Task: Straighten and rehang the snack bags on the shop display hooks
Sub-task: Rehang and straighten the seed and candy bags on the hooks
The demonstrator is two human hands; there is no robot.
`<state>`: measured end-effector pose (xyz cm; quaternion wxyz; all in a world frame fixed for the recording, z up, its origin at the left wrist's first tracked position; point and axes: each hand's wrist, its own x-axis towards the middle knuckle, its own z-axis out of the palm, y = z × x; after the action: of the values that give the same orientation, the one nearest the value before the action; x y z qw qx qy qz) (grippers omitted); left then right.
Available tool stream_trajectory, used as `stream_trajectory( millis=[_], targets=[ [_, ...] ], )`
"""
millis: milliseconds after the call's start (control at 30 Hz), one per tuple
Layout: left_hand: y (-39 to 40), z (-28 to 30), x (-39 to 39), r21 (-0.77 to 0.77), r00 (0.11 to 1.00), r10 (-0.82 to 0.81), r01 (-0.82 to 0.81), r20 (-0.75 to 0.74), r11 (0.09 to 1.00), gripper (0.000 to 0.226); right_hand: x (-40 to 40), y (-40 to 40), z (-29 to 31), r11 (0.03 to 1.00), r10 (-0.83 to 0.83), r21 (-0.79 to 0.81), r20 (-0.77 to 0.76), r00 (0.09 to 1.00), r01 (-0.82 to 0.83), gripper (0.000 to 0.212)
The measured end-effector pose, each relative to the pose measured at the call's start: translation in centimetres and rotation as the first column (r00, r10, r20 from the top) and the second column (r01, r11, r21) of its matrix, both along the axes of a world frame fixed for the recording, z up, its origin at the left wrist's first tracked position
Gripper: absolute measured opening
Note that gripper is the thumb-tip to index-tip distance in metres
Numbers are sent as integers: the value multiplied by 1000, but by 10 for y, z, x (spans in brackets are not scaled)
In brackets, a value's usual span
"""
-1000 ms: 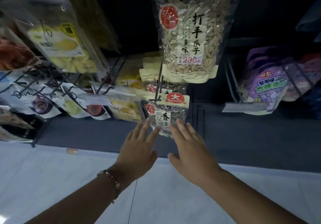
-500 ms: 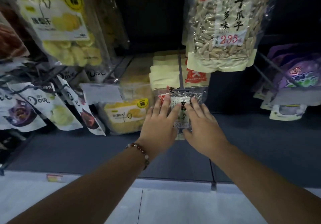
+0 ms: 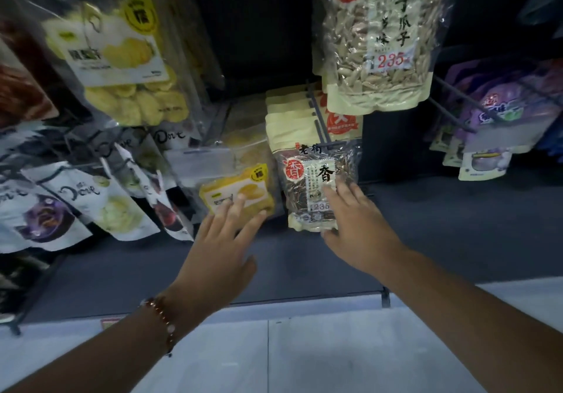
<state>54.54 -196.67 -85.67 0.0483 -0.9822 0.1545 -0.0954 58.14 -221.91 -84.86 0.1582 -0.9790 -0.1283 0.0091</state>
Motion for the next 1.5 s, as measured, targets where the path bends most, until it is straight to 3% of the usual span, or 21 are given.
stream_trajectory(
  millis=[200,367,467,667,867,1033,1200,1367,1500],
  targets=[
    [49,52,-53,65,986,150,-145,-79,987,81,-65,46,47,995,49,-82,-60,997,-54,79],
    [64,83,-107,-21,952,229,-238,-201,971,77,-124,81,84,1000,-12,25,-148,989,16,77],
    [68,99,-144,-112,942,207,-244,-265,963,75,-157,95,102,1000,7,11,-178,984,-5,76],
    [67,113,-166,-101,945,176,-211,-277,972,76,-188,108,118,999,41,20,-184,982,-38,74],
    [59,103,-132,-191,946,132,-194,-297,962,72,-143,109,101,1000,25,22,-179,984,-21,75],
    [57,67,-71,-206,961,125,-178,-248,962,70,-89,121,59,998,4,57,-216,976,8,78],
    [43,28,-22,-189,986,41,-72,-162,979,64,-36,127,24,997,-21,75,-38,999,24,81],
    [36,-2,17,-244,992,44,-13,120,970,70,-4,129,0,989,-64,147,213,975,32,78],
    [36,-12,46,-189,978,67,-29,195,982,74,19,127,-13,980,-87,195,260,962,36,77]
  ],
)
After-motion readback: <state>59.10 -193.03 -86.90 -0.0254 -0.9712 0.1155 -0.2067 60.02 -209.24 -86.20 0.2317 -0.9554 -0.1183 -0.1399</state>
